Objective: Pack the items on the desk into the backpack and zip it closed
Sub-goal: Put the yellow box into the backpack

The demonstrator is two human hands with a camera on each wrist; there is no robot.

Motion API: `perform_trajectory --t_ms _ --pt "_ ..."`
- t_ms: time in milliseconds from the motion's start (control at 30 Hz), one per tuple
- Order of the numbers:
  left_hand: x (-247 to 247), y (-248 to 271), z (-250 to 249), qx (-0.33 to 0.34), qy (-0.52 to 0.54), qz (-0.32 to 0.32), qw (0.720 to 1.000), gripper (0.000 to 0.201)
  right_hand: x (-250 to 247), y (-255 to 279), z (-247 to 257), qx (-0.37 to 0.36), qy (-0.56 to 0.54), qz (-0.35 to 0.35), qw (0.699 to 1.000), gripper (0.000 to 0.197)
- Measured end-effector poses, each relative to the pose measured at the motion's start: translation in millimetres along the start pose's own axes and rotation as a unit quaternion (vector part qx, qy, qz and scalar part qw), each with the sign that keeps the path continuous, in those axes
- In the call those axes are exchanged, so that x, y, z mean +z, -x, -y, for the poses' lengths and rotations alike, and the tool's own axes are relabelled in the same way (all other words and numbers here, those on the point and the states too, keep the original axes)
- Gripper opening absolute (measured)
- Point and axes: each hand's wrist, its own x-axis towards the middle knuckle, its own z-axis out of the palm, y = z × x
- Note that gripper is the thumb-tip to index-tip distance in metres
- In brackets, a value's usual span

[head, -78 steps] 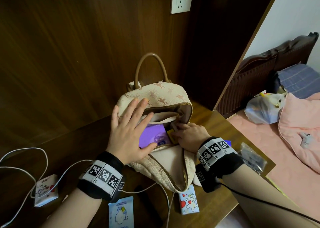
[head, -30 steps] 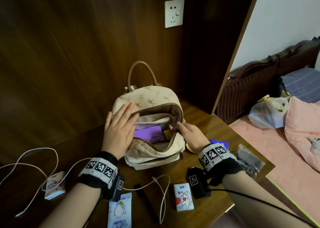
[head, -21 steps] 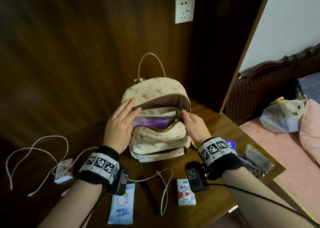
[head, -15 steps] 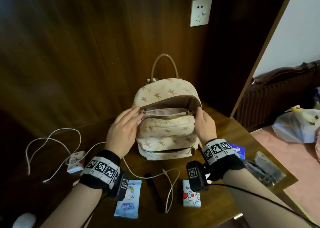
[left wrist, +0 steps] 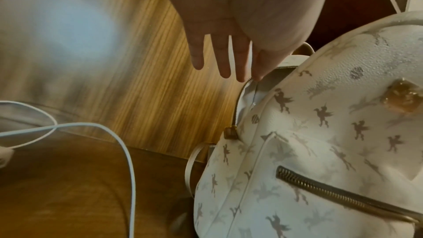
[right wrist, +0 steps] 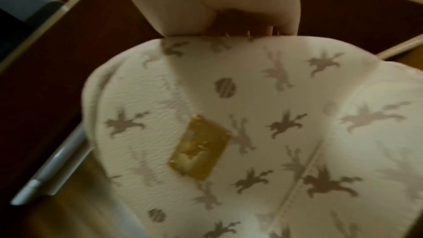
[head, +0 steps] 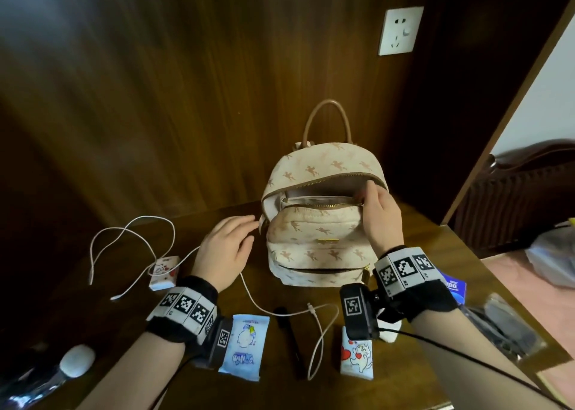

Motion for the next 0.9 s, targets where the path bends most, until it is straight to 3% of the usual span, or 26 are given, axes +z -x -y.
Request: perform_trajectory --t_ms 167,333,533,733,900 --pt "9.6 8.2 2.6 -0.025 -0.003 0.033 0.999 0.033 10.8 2.4 17.6 -0.106 0.024 0.051 0.993 0.034" --pt "15.8 19.1 17.7 -0.053 0.0 0.059 0.997 0.036 17.3 4.2 14.4 -0.095 0.04 0.076 0.992 0.032" --pt "23.2 30.5 43.9 -0.139 0.009 0.093 0.986 0.039 22.7 5.9 17.2 -0.083 0.015 0.019 0.996 0.037" --pt "24.7 42.7 76.4 -0.232 0.028 0.152 0.96 0.04 30.4 10.1 16.8 -0.133 0.025 -0.111 0.985 0.045" --pt "19.6 51.8 104.9 -0.277 0.019 0.181 0.943 0.041 35.5 10.7 17.3 -0.146 0.05 -0.171 0.973 0.044"
